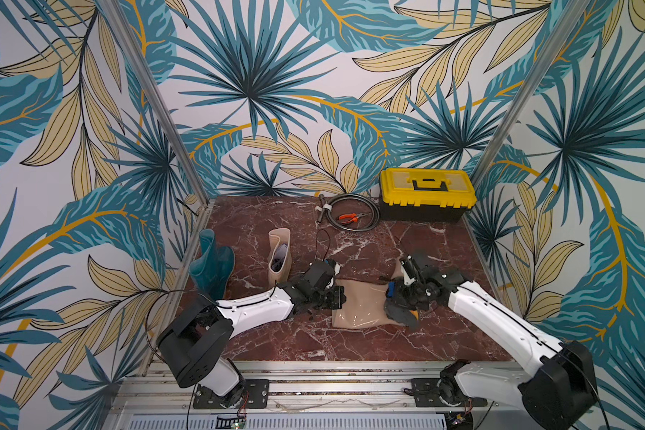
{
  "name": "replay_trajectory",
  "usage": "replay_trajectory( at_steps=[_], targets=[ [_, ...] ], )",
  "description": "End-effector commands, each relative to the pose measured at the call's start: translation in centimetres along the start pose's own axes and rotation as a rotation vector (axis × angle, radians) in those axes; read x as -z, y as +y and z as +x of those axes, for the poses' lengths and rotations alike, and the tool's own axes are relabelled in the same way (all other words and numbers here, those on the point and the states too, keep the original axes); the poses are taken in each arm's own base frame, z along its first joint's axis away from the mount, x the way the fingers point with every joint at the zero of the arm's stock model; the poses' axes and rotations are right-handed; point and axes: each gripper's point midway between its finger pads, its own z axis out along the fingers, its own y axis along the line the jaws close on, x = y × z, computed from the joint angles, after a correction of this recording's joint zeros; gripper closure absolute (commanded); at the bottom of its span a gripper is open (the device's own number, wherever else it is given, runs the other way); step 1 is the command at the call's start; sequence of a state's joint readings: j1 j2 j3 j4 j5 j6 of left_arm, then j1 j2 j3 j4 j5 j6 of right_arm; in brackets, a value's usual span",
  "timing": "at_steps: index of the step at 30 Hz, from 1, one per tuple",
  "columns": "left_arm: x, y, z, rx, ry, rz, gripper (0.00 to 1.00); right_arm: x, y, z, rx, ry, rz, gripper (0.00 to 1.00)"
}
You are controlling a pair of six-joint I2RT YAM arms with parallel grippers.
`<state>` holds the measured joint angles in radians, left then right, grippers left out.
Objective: Wipe the rubber boots with a cloth
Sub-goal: Wipe the dirt off the rubber boot.
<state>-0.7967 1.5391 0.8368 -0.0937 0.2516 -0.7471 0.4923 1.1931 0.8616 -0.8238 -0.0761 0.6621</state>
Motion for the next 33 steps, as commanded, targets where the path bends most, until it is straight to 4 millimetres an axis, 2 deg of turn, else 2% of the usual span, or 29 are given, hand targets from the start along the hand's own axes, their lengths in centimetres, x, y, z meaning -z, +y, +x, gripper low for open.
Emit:
replay_trajectory(
  at_steps=[1, 7, 9, 11, 12, 15, 19, 21, 23, 24, 26, 29, 33],
  targets=[
    [0.2, -1.5, -1.5, -0.015, -0.03, 0.043, 1.0, -1.3, 4.0, 1.5, -0.1, 0.01, -0.145, 1.0],
    [0.2, -1.8, -1.4, -0.004, -0.027, 0.051, 1.0, -1.7, 10.9, -1.6, 0.047, -0.031, -0.192, 1.0],
    [0.3, -1.9, -1.2, -0.002, -0.025, 0.053, 1.0, -1.8, 11.9, -2.4, 0.069, -0.051, -0.201, 1.0],
    [0.3, -1.9, -1.0, -0.002, -0.021, 0.054, 1.0, -2.3, 11.7, -2.5, 0.081, -0.064, -0.192, 1.0],
    [0.3, -1.8, -0.9, -0.002, -0.018, 0.054, 1.0, -2.6, 10.6, -2.4, 0.088, -0.069, -0.148, 1.0],
    [0.3, -1.9, -0.8, -0.006, -0.014, 0.057, 1.0, -2.4, 4.5, -1.9, 0.072, -0.06, 0.073, 1.0],
    [0.3, -1.8, -0.7, -0.01, -0.014, 0.057, 1.0, -0.9, -3.3, -1.0, -0.123, -0.06, 0.109, 1.0],
    [0.3, -1.7, -0.7, -0.009, -0.013, 0.054, 1.0, 0.9, -5.5, -1.6, -0.165, -0.142, 0.12, 1.0],
    [0.3, -1.6, -0.6, -0.008, -0.012, 0.052, 1.0, 2.4, -5.8, -2.3, -0.174, -0.21, 0.123, 1.0],
    [0.2, -1.5, -0.6, -0.006, -0.01, 0.051, 1.0, 2.4, -5.0, -2.7, -0.181, -0.212, 0.084, 1.0],
    [0.2, -1.5, -0.6, -0.005, -0.012, 0.051, 1.0, 1.0, -2.3, -3.0, -0.212, -0.168, -0.024, 1.0],
    [0.3, -1.5, -0.7, -0.005, -0.015, 0.049, 1.0, -1.5, 4.4, -3.0, -0.125, -0.15, -0.132, 1.0],
    [0.5, -1.5, -0.6, 0.006, -0.018, 0.05, 1.0, -3.7, 15.6, -1.7, 0.051, -0.072, -0.274, 1.0]
  ],
)
